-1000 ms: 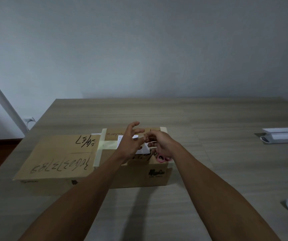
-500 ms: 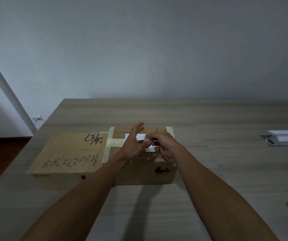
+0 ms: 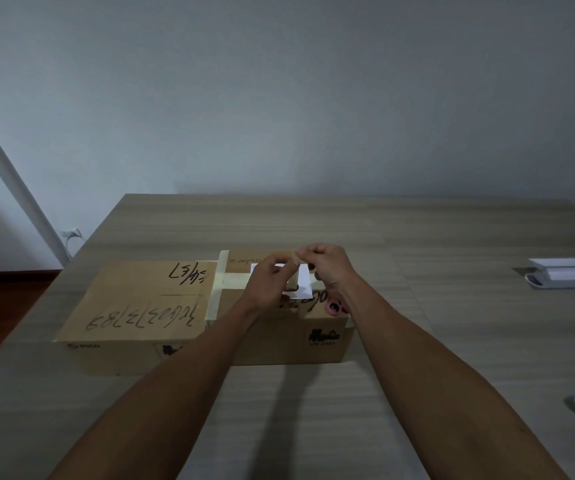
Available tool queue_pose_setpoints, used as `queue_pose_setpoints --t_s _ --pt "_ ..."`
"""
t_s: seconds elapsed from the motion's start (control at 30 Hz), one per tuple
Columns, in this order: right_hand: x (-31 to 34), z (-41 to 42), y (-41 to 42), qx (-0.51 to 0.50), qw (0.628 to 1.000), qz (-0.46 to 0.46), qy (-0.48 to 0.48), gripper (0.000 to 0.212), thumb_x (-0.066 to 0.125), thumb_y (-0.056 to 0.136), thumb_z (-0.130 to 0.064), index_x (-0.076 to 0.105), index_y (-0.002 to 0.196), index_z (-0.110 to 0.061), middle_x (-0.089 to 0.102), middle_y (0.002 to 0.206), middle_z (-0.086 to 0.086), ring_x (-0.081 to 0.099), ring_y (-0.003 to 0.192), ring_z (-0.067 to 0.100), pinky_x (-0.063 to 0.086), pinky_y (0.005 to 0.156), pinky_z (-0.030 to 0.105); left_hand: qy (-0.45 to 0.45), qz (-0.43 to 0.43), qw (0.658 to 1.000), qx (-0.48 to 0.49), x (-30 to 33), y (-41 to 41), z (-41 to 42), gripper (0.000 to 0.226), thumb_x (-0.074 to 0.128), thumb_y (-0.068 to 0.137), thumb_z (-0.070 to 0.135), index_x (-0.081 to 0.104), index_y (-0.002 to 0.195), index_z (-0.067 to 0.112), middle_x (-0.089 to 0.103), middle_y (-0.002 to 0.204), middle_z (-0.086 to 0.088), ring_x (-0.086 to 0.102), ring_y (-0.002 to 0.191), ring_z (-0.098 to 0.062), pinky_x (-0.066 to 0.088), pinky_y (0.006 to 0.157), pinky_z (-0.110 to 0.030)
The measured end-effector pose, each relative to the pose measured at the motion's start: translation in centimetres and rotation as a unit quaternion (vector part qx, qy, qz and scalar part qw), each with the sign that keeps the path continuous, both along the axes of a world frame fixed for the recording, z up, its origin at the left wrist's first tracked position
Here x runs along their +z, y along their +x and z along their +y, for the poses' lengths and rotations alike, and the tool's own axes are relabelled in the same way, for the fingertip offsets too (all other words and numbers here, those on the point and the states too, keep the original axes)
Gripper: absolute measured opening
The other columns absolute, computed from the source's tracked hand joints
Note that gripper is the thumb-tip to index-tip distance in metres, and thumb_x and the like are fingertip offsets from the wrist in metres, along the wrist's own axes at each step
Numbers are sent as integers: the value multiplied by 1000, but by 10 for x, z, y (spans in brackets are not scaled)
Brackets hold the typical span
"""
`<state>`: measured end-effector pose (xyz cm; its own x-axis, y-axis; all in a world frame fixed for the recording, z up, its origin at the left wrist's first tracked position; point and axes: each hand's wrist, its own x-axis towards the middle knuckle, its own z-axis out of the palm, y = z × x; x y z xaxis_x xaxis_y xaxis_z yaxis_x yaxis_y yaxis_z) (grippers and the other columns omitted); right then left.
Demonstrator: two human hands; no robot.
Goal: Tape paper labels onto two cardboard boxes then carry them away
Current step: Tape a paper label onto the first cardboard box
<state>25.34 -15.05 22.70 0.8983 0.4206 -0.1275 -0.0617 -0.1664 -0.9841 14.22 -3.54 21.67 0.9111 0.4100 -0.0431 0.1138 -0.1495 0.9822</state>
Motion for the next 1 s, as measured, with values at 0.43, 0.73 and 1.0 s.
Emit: queue_pose_setpoints --t_s 0.43,0.73,1.0 --pt "22 -2 6 -14 1000 6 27 16 83 84 -17 78 92 -4 60 61 -4 47 56 10 41 54 27 -195 44 979 -30 9 -5 -8 17 66 98 17 67 114 17 65 124 -12 77 90 -35 60 85 -50" --pt "27 -11 5 26 998 -50 -5 11 78 89 -11 77 93 -1 76 85 -4 66 74 7 54 69 25 -134 52 987 -76 0 -5 0 40 76 91 24 64 129 16 68 124 -8 67 102 -22 60 79 -35" --pt "30 -9 2 26 996 -79 6 3 80 87 -12 78 87 -9 78 93 -1 71 94 15 55 86 31 -100 54 990 -78 6 -11 4 53 71 95 28 51 144 33 69 121 -3 67 80 -21 55 74 -33"
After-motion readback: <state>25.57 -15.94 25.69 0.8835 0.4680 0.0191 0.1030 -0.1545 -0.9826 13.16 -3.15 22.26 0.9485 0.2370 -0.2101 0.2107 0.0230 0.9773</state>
